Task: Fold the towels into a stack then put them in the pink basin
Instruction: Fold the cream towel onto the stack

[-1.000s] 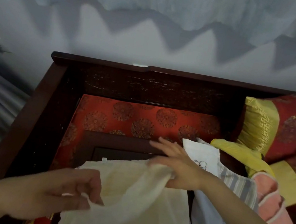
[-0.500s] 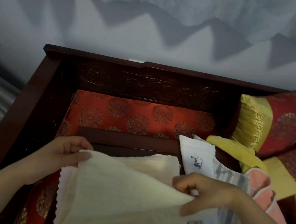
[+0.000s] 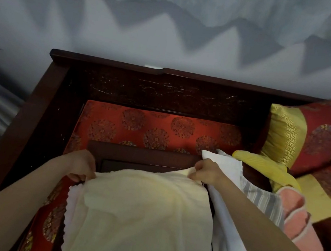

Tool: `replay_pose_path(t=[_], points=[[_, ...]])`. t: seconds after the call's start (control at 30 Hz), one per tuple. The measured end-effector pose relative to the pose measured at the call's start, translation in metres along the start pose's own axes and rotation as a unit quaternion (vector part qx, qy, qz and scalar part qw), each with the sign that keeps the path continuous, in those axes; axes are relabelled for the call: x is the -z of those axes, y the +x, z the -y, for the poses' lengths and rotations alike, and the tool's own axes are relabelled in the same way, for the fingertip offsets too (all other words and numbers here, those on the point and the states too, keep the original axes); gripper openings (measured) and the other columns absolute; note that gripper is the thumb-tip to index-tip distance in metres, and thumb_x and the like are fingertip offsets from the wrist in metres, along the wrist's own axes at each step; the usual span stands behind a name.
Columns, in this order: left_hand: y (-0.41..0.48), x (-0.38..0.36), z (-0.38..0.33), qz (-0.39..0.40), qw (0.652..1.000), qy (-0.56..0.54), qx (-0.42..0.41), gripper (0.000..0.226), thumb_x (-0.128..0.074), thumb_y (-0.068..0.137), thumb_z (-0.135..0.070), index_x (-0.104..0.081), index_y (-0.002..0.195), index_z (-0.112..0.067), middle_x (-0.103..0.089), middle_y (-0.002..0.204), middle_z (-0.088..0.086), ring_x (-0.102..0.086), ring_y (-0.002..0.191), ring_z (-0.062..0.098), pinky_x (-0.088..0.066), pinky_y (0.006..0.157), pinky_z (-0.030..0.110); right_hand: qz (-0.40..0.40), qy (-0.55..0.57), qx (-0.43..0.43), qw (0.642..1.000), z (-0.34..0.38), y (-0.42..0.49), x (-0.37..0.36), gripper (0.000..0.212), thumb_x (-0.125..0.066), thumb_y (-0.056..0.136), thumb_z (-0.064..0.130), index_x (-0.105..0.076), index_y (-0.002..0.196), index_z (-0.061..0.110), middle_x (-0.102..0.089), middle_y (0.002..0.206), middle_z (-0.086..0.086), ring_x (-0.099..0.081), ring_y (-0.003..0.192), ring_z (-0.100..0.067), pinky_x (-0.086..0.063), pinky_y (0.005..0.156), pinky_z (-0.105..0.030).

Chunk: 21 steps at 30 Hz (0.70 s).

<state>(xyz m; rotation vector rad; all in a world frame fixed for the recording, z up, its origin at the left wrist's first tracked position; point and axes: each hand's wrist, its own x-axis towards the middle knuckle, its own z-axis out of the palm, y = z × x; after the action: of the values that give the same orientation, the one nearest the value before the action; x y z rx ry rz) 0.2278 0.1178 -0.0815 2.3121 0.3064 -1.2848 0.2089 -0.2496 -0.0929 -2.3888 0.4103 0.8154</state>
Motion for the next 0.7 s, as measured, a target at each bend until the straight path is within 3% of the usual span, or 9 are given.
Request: replay_pose_path(t=[0.13,0.23,0.3,0.43,0.57,0.63,0.67,0.7], points=[[-0.005,0.002,-0.01,0.015,0.995,-0.1,0.001,0.015,-0.078,0.073,-0.005,-0.062,0.074,-0.004,-0.066,0.083,0.012,-0.065,0.077,0.019,-0.057,0.06,0.026,0.06,0.017,-0.061,0.996,0.011,-0.003,0.008,0.014,-0.067,0.069,0.007,-0.053,0.064,0.009,-0.049,0.062,-0.007,-0.052,0.056,-0.018,-0.041,0.043,-0.021],[-0.007,0.002,-0.013,0.014,0.98,-0.197,-0.027,0.015,-0.075,0.073,0.0,-0.061,0.075,-0.003,-0.066,0.086,0.014,-0.064,0.086,0.022,-0.057,0.076,0.03,0.073,0.032,-0.052,0.995,0.017,-0.003,0.014,0.021,-0.07,0.068,-0.001,-0.052,0.064,0.008,-0.044,0.055,-0.006,-0.042,0.045,-0.016,-0.031,0.039,-0.018],[-0.008,0.005,-0.014,0.013,0.974,-0.221,-0.05,0.015,-0.075,0.074,-0.002,-0.061,0.077,-0.006,-0.063,0.084,0.012,-0.061,0.083,0.02,-0.052,0.073,0.028,0.06,0.085,-0.051,0.993,0.012,-0.002,0.015,0.028,-0.071,0.064,-0.01,-0.052,0.065,0.011,-0.042,0.055,-0.006,-0.036,0.044,-0.016,-0.026,0.039,-0.02],[-0.021,0.019,-0.011,0.064,0.964,-0.25,-0.073,0.02,-0.083,0.066,-0.01,-0.066,0.076,-0.009,-0.066,0.086,0.01,-0.06,0.087,0.022,-0.049,0.084,0.033,0.069,0.125,-0.046,0.989,0.003,-0.008,0.02,0.033,-0.067,0.062,-0.018,-0.06,0.072,0.013,-0.048,0.061,-0.008,-0.041,0.051,-0.017,-0.03,0.045,-0.023],[-0.052,0.034,-0.007,0.103,0.957,-0.259,-0.083,0.037,-0.091,0.045,-0.02,-0.073,0.076,-0.01,-0.069,0.08,0.006,-0.058,0.073,0.013,-0.051,0.064,0.021,0.116,0.011,-0.031,0.993,0.008,-0.032,0.045,0.031,-0.07,0.071,-0.008,-0.067,0.098,0.006,-0.054,0.064,-0.005,-0.047,0.049,-0.013,-0.035,0.04,-0.018],[-0.071,0.039,-0.01,0.123,0.961,-0.227,-0.096,0.046,-0.094,0.039,-0.026,-0.076,0.079,-0.011,-0.073,0.082,0.004,-0.062,0.073,0.01,-0.052,0.065,0.02,0.127,-0.065,-0.012,0.99,0.01,-0.044,0.062,0.02,-0.076,0.07,0.004,-0.069,0.089,0.004,-0.064,0.092,-0.007,-0.064,0.073,-0.015,-0.043,0.052,-0.018],[-0.085,0.041,-0.013,0.124,0.968,-0.193,-0.105,0.046,-0.093,0.041,-0.028,-0.077,0.08,-0.012,-0.074,0.083,0.002,-0.064,0.076,0.009,-0.051,0.068,0.021,0.12,-0.097,0.002,0.988,0.013,-0.052,0.072,0.015,-0.078,0.067,0.009,-0.069,0.079,0.008,-0.066,0.098,-0.006,-0.066,0.086,-0.017,-0.044,0.059,-0.02],[-0.098,0.042,-0.016,0.121,0.974,-0.151,-0.118,0.04,-0.092,0.046,-0.029,-0.077,0.08,-0.014,-0.074,0.083,0.0,-0.065,0.078,0.008,-0.051,0.07,0.022,0.119,-0.116,0.019,0.986,0.016,-0.062,0.082,0.015,-0.079,0.065,0.012,-0.065,0.071,0.014,-0.066,0.092,-0.003,-0.065,0.088,-0.017,-0.045,0.06,-0.021]])
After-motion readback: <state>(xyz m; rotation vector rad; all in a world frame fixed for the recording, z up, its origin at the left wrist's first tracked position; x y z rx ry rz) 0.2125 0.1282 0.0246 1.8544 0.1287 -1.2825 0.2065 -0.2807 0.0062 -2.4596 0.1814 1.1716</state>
